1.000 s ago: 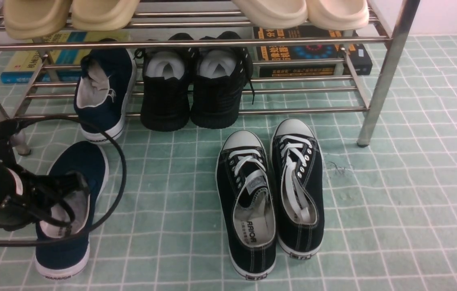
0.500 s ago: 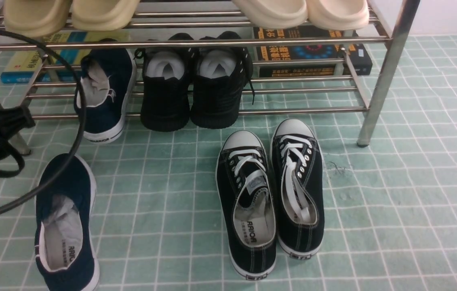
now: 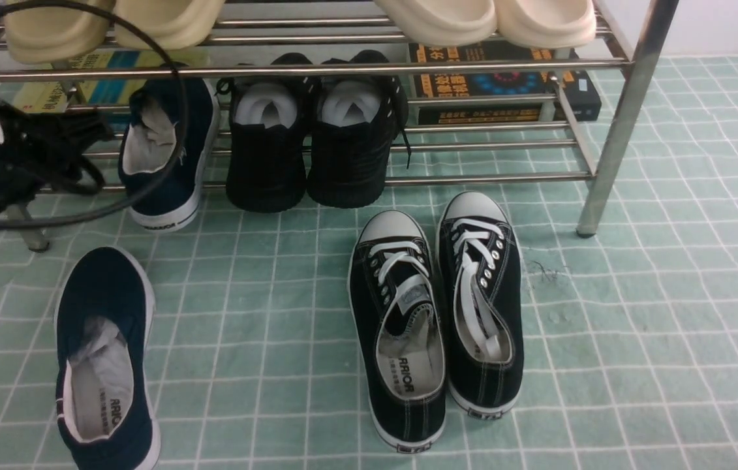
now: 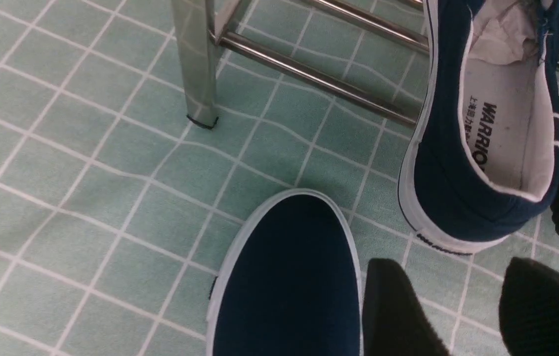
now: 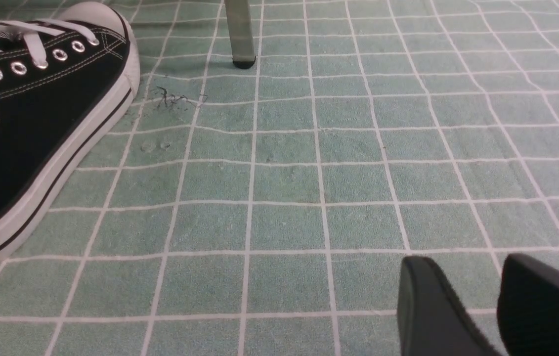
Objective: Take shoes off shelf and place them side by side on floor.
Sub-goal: 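Grasp the leftmost shoe on the bottom shelf of the shoe rack with the left gripper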
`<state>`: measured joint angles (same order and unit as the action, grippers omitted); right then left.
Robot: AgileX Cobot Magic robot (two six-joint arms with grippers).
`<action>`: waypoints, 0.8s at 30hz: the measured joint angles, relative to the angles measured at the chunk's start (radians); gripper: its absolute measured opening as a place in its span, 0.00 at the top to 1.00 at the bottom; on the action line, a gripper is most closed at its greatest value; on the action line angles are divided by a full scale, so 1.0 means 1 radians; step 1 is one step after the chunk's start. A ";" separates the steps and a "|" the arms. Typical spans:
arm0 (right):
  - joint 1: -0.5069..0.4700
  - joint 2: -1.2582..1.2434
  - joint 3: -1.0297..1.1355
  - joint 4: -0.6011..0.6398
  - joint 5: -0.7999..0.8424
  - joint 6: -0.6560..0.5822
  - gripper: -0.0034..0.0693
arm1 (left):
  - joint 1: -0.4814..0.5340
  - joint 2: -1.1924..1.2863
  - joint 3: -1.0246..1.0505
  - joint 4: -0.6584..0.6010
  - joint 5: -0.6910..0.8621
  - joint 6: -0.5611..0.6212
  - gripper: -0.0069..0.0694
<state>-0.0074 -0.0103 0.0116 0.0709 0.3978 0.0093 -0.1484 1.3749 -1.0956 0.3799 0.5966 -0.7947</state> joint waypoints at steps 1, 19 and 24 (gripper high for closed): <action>0.000 0.000 0.000 0.000 0.000 0.000 0.63 | 0.000 0.025 -0.025 -0.012 0.014 -0.005 0.45; 0.000 0.000 0.000 0.000 0.000 0.000 0.63 | 0.000 0.340 -0.150 0.015 -0.192 -0.016 0.38; 0.000 0.000 0.000 0.000 0.000 0.000 0.63 | 0.000 0.395 -0.154 0.050 -0.240 -0.017 0.43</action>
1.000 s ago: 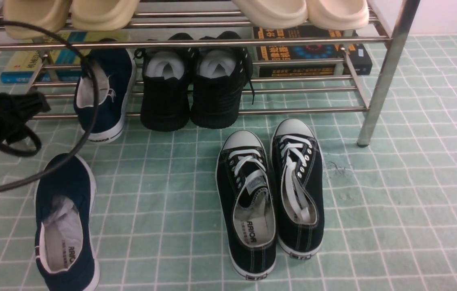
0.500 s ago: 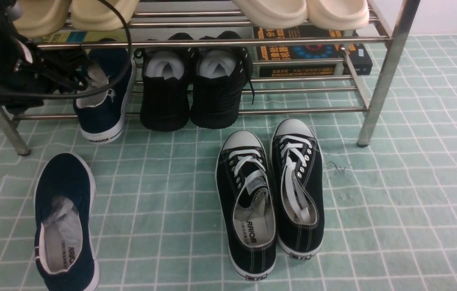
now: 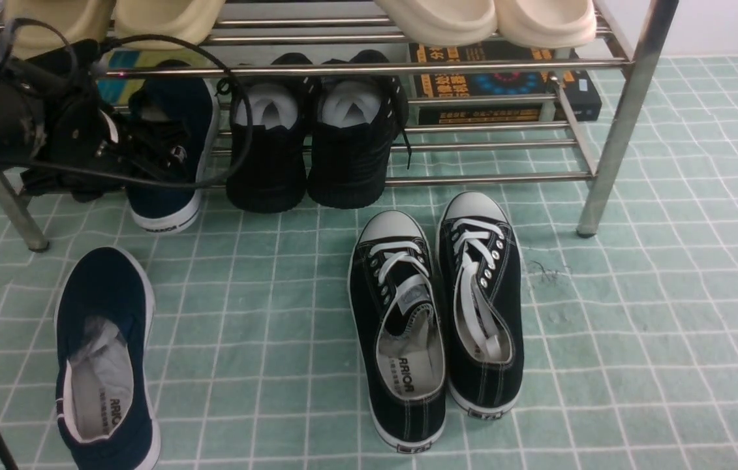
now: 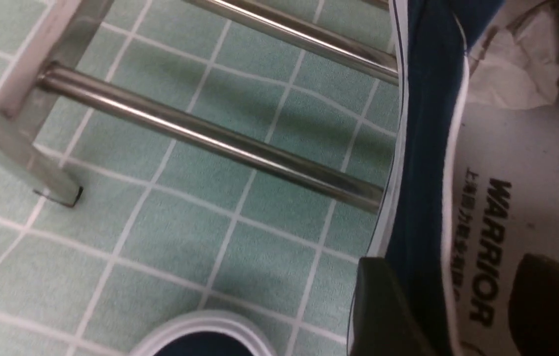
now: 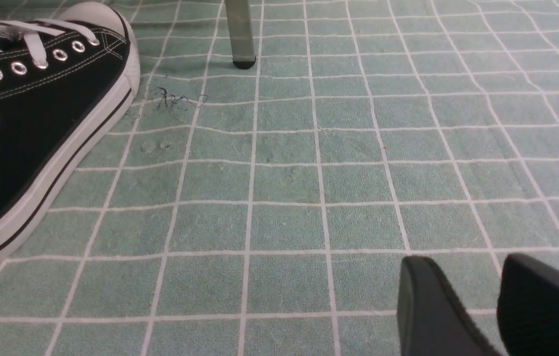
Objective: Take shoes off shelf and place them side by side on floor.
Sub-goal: 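Grasp the leftmost shoe on the bottom shelf of the shoe rack with the left gripper, then set the held shoe down on the floor in front of the rack with the left gripper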
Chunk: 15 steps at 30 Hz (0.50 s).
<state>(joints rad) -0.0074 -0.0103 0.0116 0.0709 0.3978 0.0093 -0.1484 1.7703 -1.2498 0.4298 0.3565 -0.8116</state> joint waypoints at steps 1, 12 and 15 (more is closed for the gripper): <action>0.000 0.000 0.000 0.000 0.000 0.000 0.63 | 0.000 0.008 -0.002 0.001 -0.002 0.000 0.45; 0.000 0.000 0.000 0.000 0.000 0.000 0.63 | 0.000 0.016 -0.003 0.014 0.065 0.001 0.87; 0.000 0.000 0.000 0.000 0.000 0.000 0.63 | 0.000 -0.009 -0.003 0.003 0.122 0.009 0.87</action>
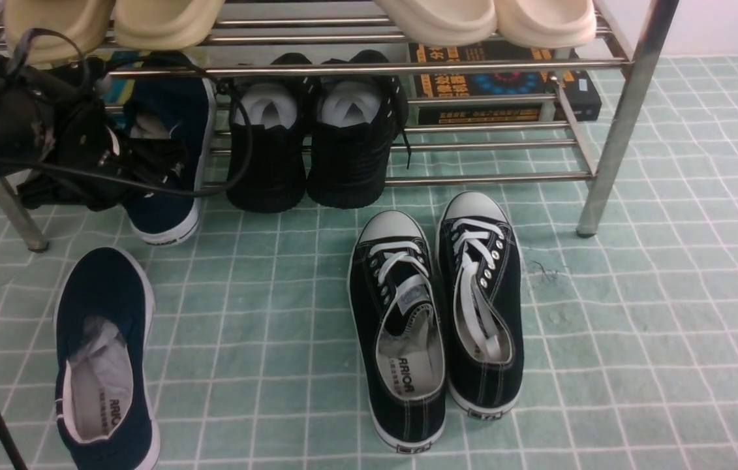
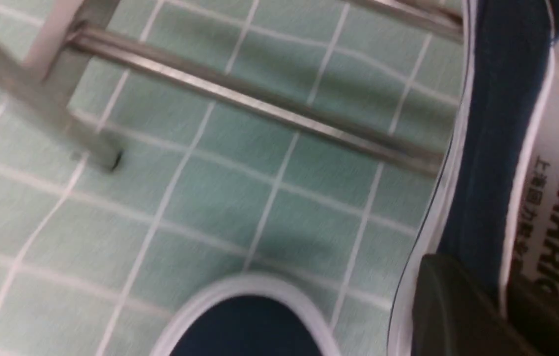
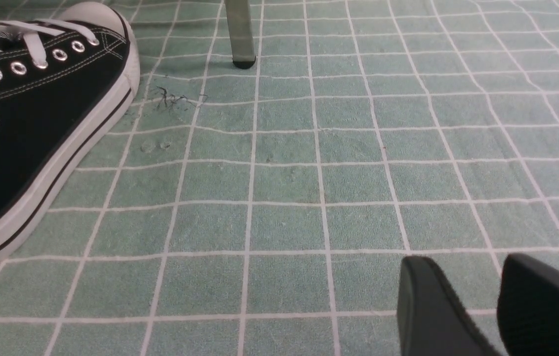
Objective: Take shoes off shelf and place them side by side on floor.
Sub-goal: 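Set the held shoe down on the floor in front of the rack with the left gripper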
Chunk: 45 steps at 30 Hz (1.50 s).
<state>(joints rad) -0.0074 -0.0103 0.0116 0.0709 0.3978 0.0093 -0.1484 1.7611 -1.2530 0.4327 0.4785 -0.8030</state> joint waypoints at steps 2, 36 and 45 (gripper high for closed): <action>0.000 0.000 0.000 0.000 0.000 0.000 0.63 | 0.000 -0.051 0.002 -0.044 0.087 0.031 0.87; 0.000 0.000 0.000 0.000 0.000 0.000 0.63 | 0.000 -0.422 0.280 -0.644 0.366 0.449 0.87; 0.000 0.000 0.000 0.000 0.000 0.000 0.63 | 0.000 -0.479 0.290 -0.579 0.477 0.437 0.87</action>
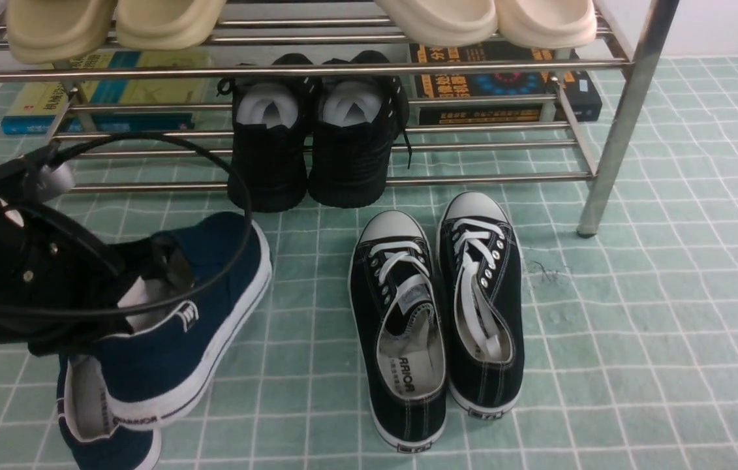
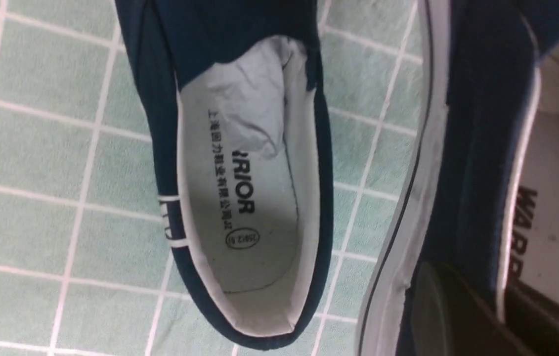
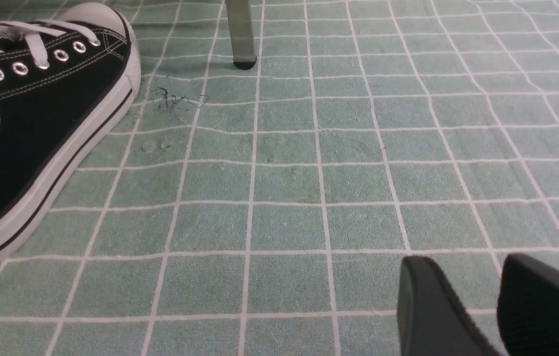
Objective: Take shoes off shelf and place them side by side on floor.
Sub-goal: 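Set the held shoe down on the floor in front of the rack with the left gripper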
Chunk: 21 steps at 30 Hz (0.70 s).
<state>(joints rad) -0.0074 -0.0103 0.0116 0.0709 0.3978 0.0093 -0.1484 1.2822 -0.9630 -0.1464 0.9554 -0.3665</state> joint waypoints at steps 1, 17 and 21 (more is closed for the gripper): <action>0.000 0.000 0.000 0.000 0.000 0.000 0.63 | 0.000 0.004 0.000 0.000 -0.006 -0.006 0.87; 0.000 0.000 0.000 0.000 0.000 0.000 0.63 | 0.000 0.095 0.000 -0.029 -0.145 -0.231 0.84; 0.000 0.000 0.000 0.000 0.000 0.000 0.63 | 0.000 0.129 0.000 -0.035 -0.129 -0.231 0.80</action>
<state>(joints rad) -0.0074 -0.0103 0.0116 0.0709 0.3978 0.0093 -0.1484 1.4112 -0.9630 -0.1813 0.8266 -0.5977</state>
